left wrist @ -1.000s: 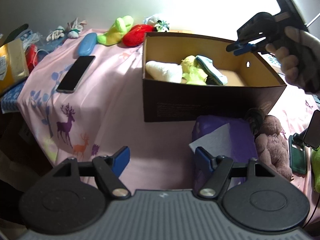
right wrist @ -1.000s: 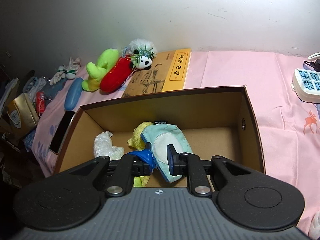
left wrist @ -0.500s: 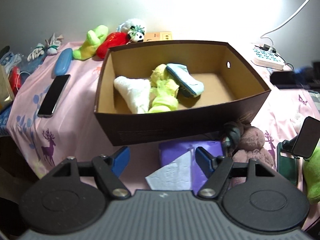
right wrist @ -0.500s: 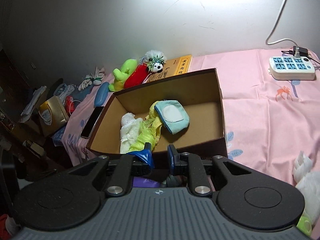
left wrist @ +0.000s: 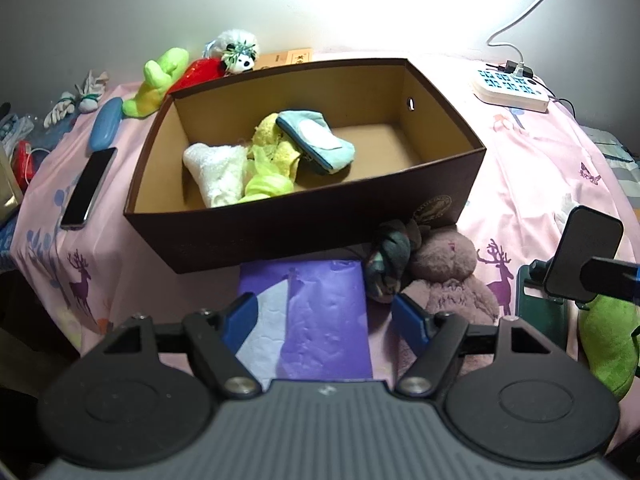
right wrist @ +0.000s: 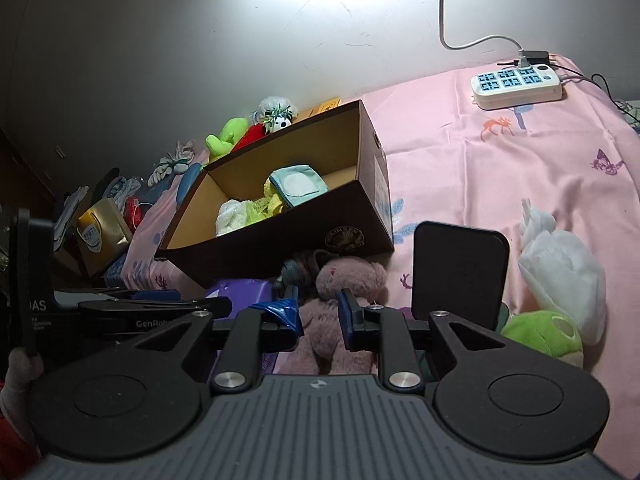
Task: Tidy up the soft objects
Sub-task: 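Withdraw the right tool and move the left tool toward the grey knit sock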
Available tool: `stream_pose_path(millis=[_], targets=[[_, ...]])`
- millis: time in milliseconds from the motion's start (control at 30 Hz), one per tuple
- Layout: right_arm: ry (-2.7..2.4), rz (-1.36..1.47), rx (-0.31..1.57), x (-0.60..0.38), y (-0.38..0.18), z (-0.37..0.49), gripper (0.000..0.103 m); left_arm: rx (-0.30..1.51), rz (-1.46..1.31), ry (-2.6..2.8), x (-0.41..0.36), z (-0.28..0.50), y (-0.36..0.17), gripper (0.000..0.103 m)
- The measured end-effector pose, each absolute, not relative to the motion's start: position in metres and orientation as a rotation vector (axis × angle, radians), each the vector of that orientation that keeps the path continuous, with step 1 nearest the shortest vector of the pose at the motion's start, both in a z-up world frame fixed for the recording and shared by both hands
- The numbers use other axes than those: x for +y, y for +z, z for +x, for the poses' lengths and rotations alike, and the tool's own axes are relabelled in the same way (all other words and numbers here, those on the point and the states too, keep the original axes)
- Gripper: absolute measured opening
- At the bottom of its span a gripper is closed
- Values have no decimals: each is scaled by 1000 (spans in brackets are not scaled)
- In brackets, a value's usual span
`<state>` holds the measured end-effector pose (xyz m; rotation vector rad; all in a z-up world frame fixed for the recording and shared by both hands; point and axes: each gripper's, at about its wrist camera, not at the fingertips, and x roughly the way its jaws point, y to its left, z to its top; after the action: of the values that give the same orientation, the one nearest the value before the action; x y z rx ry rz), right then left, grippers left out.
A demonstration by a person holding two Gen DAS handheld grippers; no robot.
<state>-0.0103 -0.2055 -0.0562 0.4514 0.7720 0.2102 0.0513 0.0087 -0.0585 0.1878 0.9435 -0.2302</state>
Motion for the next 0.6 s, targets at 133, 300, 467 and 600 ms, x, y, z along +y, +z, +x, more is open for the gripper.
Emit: stream_pose_path(millis=[133, 300, 467, 600], targets=[[217, 486, 782, -215, -67, -28, 5, 953, 178, -222, 0, 43, -64, 75], [235, 464, 793, -218, -83, -44, 7, 938, 155, -233, -3, 30, -72, 75], [255, 490, 810, -224, -100, -54, 7, 921, 166, -260, -13, 19, -81, 75], [250, 548, 825, -235, -112, -61, 7, 879, 199, -298, -24, 22, -83, 75]])
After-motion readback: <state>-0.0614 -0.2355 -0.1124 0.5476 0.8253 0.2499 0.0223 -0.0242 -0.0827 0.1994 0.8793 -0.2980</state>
